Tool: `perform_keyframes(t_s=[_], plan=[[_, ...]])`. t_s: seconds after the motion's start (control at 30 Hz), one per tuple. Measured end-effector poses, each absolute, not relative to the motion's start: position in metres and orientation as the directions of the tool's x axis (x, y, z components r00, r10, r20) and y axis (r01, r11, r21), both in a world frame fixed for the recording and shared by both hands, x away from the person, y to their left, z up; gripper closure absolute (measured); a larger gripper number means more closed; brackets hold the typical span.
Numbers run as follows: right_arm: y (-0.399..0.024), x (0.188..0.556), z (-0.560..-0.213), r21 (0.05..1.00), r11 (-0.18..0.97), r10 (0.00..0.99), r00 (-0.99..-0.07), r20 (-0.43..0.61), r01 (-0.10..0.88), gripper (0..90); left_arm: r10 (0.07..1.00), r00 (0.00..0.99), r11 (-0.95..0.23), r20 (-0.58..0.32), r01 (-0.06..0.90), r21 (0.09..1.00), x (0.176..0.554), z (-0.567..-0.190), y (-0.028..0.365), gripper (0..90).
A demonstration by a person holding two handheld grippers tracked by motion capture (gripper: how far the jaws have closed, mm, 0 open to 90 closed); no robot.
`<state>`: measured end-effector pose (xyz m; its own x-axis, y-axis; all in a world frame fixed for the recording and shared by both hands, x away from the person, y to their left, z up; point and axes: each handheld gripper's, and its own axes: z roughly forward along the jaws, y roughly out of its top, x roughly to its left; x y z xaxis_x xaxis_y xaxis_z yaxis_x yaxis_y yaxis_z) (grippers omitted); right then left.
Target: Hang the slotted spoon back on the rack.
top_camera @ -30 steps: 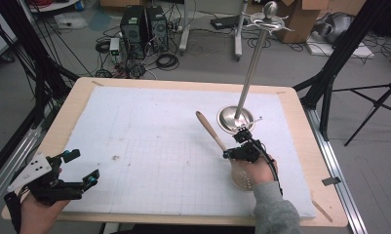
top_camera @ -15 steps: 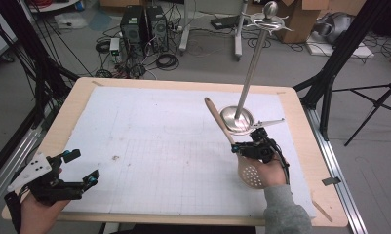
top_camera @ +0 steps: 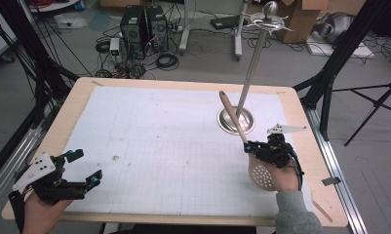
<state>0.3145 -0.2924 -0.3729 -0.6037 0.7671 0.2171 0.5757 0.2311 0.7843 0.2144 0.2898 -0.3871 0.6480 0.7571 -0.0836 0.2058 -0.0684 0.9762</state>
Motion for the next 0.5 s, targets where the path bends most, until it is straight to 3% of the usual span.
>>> perform_keyframes(t_s=[0.5], plan=[[-0.318, 0.304, -0.361, 0.858, 0.141, 0.768, -0.601, 0.220, 0.494, 78.4, 0.753, 0.653, -0.071, -0.077, 0.198, 0.978, 0.215, -0.387, 0.290, 2.4]])
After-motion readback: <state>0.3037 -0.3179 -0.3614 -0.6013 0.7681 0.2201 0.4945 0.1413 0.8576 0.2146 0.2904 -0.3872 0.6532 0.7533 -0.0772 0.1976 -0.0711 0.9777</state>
